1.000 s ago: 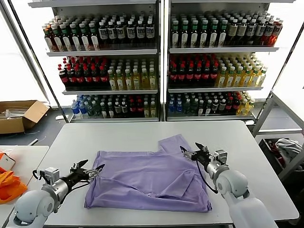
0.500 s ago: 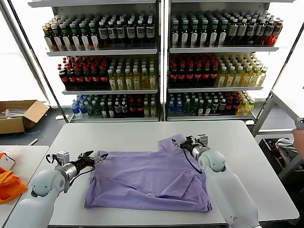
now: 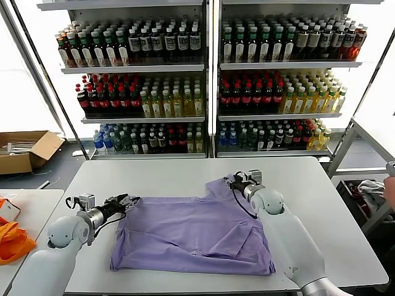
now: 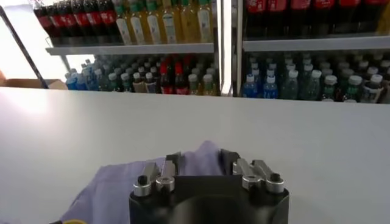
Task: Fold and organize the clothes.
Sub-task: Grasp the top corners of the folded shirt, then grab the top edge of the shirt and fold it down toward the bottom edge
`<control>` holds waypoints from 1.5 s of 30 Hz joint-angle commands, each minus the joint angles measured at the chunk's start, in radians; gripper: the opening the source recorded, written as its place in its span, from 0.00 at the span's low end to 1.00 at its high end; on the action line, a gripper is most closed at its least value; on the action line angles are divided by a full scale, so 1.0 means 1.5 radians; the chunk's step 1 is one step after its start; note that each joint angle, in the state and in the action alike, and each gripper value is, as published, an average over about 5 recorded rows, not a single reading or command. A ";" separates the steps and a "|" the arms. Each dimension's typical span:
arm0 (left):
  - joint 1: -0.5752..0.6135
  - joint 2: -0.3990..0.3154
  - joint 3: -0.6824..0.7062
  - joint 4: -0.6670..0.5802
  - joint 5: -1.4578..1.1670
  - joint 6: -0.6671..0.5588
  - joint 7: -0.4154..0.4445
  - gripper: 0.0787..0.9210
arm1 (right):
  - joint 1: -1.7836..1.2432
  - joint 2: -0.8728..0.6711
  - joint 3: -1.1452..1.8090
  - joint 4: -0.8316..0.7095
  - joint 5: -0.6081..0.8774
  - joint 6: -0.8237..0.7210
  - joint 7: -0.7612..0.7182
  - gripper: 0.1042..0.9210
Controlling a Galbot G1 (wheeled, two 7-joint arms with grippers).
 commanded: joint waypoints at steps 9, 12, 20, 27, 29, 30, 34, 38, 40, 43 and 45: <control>0.015 -0.003 0.009 -0.011 0.014 0.002 0.007 0.17 | -0.004 0.003 0.002 0.030 0.015 -0.005 0.011 0.01; 0.016 -0.003 0.002 -0.027 0.013 0.002 0.004 0.07 | -0.005 0.000 0.008 0.064 0.032 -0.005 0.018 0.00; 0.041 0.000 -0.043 -0.103 -0.017 0.000 -0.014 0.01 | -0.042 -0.027 0.024 0.189 0.087 -0.006 0.043 0.00; 0.131 0.004 -0.098 -0.250 -0.036 0.004 -0.035 0.01 | -0.139 -0.087 0.055 0.359 0.122 -0.007 0.056 0.00; 0.164 0.002 -0.115 -0.290 -0.032 0.004 -0.041 0.01 | -0.182 -0.103 0.068 0.409 0.129 -0.007 0.060 0.00; 0.179 0.000 -0.122 -0.305 -0.030 0.004 -0.044 0.01 | -0.204 -0.110 0.074 0.432 0.130 -0.007 0.061 0.00; 0.238 -0.005 -0.149 -0.347 -0.024 0.004 -0.050 0.01 | -0.303 -0.133 0.103 0.521 0.126 -0.007 0.061 0.00; 0.301 -0.006 -0.177 -0.389 -0.018 0.004 -0.046 0.01 | -0.396 -0.154 0.147 0.598 0.118 -0.007 0.062 0.00; 0.333 -0.007 -0.191 -0.412 -0.011 0.004 -0.042 0.01 | -0.439 -0.166 0.169 0.629 0.108 -0.007 0.059 0.00; 0.375 -0.007 -0.210 -0.435 0.003 0.004 -0.035 0.01 | -0.501 -0.178 0.202 0.665 0.091 -0.006 0.051 0.00; 0.397 -0.009 -0.220 -0.443 0.011 0.003 -0.029 0.01 | -0.540 -0.181 0.223 0.682 0.082 -0.006 0.046 0.00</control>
